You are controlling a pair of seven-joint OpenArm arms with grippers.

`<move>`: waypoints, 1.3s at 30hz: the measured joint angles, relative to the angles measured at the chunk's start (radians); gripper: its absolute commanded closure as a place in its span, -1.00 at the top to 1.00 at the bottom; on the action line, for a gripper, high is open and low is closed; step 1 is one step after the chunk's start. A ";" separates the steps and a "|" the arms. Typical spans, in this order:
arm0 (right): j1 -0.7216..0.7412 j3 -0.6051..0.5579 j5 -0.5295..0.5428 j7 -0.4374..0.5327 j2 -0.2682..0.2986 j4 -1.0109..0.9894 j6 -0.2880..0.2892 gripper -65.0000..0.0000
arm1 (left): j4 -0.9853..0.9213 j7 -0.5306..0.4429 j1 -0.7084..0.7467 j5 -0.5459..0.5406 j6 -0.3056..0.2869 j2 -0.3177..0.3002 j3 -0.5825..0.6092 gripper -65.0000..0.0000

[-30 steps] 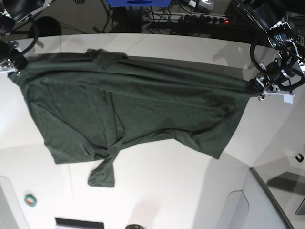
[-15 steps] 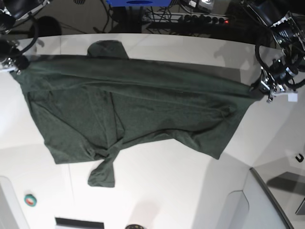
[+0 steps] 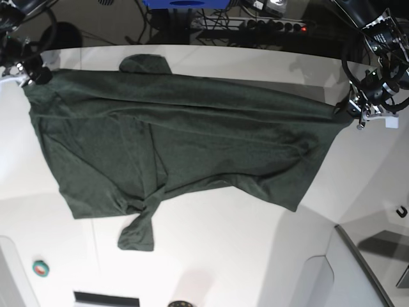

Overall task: Layout the t-shirt on the table in an organized manner, then fold the t-shirt properly
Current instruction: 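Hold the shirt edge with both grippers and pull it taut, then lift the held shirt high with both grippers and swing it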

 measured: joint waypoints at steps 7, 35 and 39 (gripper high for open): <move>0.004 0.000 0.046 0.025 0.004 -0.074 0.000 -0.06 | 0.000 -0.003 0.002 0.000 0.000 -0.004 0.047 -1.00; 0.005 -0.011 0.095 0.037 0.040 -0.024 0.003 -1.00 | 0.026 0.005 -0.003 -0.002 0.000 -0.038 0.052 -1.00; 0.011 -0.011 0.100 -0.058 0.035 0.117 0.004 -1.00 | 0.128 0.005 -0.005 -0.006 0.000 -0.042 0.057 -1.00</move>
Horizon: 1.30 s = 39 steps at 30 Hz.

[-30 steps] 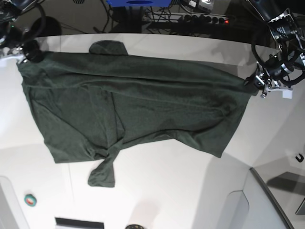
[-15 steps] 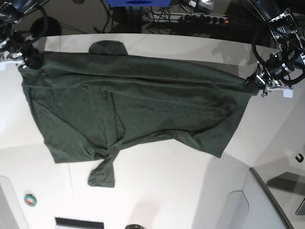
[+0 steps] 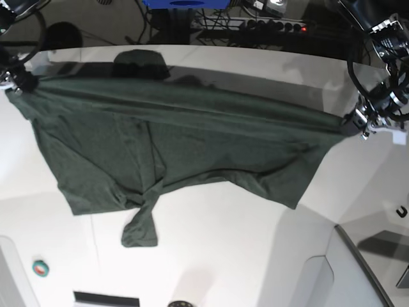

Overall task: Layout the t-shirt on the table in an organized manner, then fold the t-shirt properly
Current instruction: 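Lift the held shirt high with both grippers and swing it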

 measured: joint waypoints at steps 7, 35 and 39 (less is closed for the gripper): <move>0.100 -0.044 -0.006 -0.085 0.047 0.057 0.000 -1.00 | 0.025 0.005 -0.095 0.002 0.002 -0.013 0.083 -1.00; 0.888 -0.715 -0.001 0.150 0.431 -0.217 -0.066 -1.00 | -0.330 -0.154 -0.951 0.150 0.100 0.117 0.120 -1.00; 1.033 -0.785 -0.003 0.195 0.474 -0.262 -0.066 -1.00 | -0.378 -0.220 -1.075 0.150 0.101 0.134 0.128 -1.00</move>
